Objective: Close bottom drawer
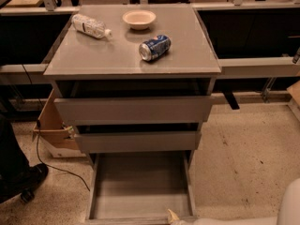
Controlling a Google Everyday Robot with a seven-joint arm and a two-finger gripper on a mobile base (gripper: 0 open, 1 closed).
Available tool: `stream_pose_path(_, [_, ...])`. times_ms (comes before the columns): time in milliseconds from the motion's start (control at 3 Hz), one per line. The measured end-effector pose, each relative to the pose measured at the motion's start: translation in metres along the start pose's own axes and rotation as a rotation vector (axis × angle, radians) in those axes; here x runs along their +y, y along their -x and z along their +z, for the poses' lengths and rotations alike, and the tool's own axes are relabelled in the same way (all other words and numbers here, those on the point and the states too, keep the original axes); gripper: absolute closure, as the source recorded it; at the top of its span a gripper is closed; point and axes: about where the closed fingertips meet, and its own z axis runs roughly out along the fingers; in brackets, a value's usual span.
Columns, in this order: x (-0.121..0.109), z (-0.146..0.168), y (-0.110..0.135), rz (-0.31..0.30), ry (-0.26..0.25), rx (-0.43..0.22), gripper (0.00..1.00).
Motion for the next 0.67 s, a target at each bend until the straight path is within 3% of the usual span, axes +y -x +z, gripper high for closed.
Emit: stream_pose_path(667, [-0.0081,0.0174,-0.0220,-0.037,-0.023,0.098,0.00])
